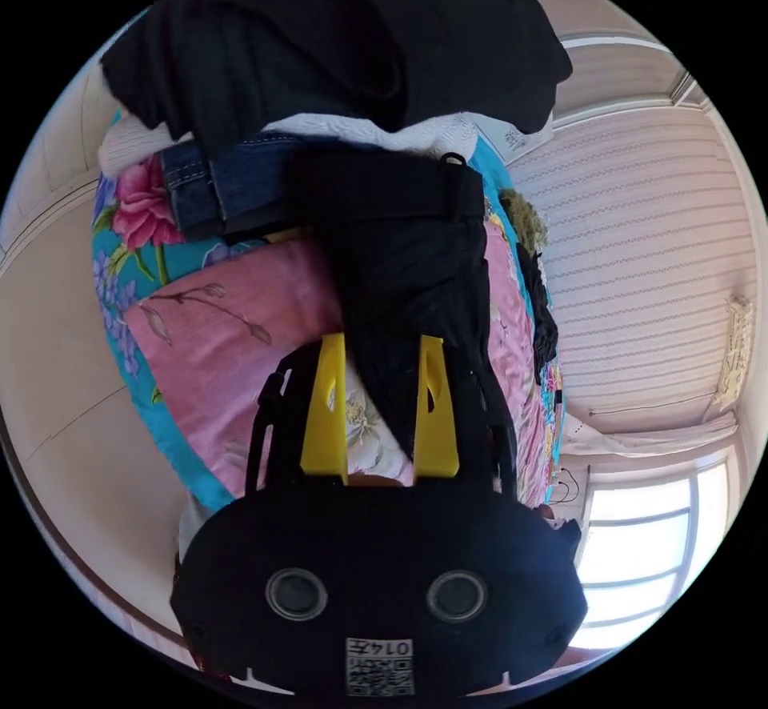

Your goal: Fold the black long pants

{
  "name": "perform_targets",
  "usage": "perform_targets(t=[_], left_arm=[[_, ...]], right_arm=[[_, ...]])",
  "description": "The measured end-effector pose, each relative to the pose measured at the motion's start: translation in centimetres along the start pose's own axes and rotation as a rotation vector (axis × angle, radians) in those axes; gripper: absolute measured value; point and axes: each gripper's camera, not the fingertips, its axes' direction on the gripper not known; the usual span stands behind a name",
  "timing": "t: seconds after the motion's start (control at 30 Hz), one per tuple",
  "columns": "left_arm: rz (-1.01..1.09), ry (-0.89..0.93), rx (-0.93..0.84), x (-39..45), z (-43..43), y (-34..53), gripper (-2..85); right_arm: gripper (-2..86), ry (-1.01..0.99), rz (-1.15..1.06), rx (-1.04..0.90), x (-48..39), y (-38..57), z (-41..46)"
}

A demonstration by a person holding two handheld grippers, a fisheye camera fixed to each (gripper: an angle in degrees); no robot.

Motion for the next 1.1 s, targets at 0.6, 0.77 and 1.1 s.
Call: perform_targets(t=[0.6, 0.77, 1.1], left_arm=[[0.234, 0.112, -0.005, 7.3, -1.9, 4.3, 1.6], [0.348, 0.121, -0.07, 9.4, -3.6, 9.3, 2.0], [0.277, -0.103, -0.189, 7.6, -2.8, 19.9, 4.9]], right_arm=[[0.9, -0.357, -0.073, 0.006, -1.7, 3.8, -2.3], [0.9, -0.302, -0.113, 0.015, -0.7, 6.7, -7.4], [4.9, 0.181, -0.075, -0.028, 0.3, 14.1, -10.2]])
